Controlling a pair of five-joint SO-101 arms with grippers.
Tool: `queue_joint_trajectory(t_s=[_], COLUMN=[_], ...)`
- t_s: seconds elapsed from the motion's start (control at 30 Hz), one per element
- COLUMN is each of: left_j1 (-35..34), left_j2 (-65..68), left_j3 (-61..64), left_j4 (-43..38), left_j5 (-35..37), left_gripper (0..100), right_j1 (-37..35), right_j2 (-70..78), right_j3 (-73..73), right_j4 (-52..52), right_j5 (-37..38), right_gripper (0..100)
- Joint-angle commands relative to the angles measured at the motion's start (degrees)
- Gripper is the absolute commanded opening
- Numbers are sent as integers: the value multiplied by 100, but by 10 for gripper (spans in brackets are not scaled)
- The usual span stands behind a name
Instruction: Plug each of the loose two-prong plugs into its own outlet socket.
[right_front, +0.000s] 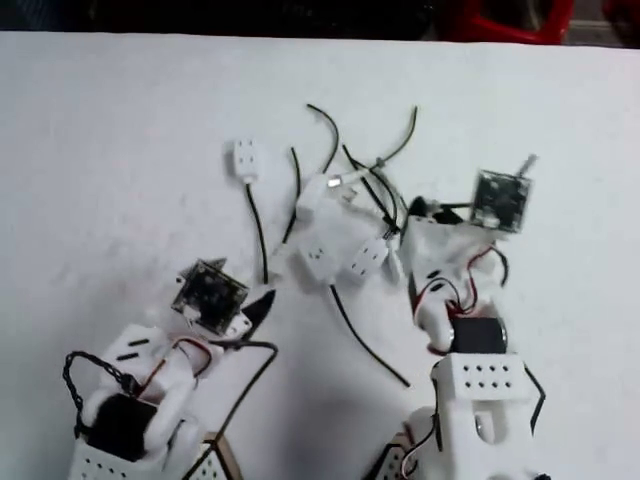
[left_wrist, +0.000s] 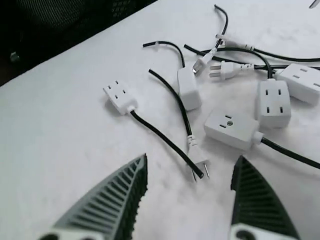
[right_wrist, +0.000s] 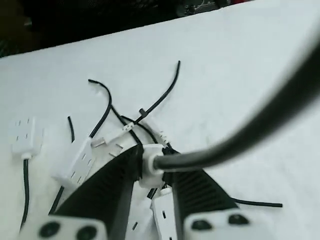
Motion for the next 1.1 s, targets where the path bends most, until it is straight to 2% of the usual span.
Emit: queue_joint_trajectory(t_s=[0.0,0.2,0.63,0.83,1.07], left_j1=[286,338,1516,1842,1903], left_j2=[224,2475,7899,9657,10985], left_j3=[-536,-1459,-4149,-5090,-6048], left_j4=[-255,-949,-1582,-1873,-2154], left_j5=[88,369,316,316,352], left_gripper=[272,272,276,273,272], right_j1=[347,629,1147,1358,1358], right_j2=[-163,-163,-163,-163,-163], right_j3=[141,369,369,369,369], right_j4=[-541,-927,-963,-963,-963], right_j5=[-325,-554,-765,-765,-765], right_gripper=[17,17,17,17,17])
